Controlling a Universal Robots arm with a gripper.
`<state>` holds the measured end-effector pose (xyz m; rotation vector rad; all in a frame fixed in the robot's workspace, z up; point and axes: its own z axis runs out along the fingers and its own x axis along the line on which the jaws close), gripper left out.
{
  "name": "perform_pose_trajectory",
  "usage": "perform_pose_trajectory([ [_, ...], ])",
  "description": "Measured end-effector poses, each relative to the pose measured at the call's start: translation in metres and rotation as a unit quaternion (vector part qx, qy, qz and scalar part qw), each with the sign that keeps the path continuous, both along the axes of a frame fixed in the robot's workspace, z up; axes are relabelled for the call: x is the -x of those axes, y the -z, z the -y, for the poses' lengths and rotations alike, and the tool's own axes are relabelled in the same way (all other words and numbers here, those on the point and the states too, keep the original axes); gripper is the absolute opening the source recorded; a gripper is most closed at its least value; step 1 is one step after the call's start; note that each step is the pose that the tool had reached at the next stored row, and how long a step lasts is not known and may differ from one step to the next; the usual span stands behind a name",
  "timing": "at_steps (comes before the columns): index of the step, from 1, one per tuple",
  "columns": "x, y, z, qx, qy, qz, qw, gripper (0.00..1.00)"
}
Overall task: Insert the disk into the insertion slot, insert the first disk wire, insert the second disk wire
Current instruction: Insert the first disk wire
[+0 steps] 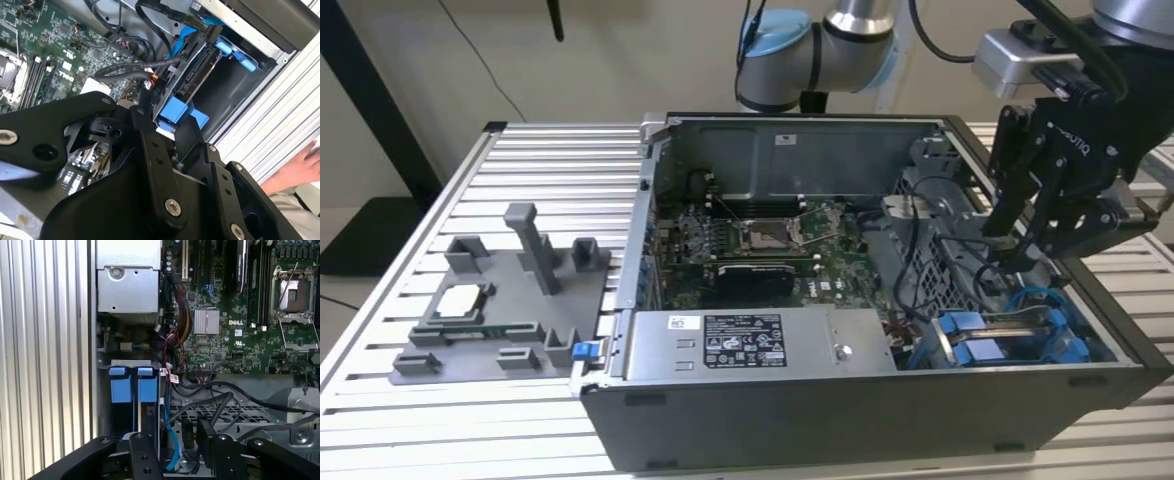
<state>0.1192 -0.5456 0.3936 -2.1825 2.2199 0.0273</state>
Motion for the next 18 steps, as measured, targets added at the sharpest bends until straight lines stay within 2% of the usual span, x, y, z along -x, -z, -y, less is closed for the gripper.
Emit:
perform_pose_trajectory([
  [10, -0.0028, 0.0098, -0.0011, -0.0002, -0.004, 0.0131, 0.9999, 1.0],
  [14, -0.0027, 0.0099, -0.001, -0.0012, -0.005, 0.0133, 0.9999, 1.0],
  [18, -0.0025, 0.01, -0.0008, -0.0058, -0.005, 0.0133, 0.9999, 1.0],
])
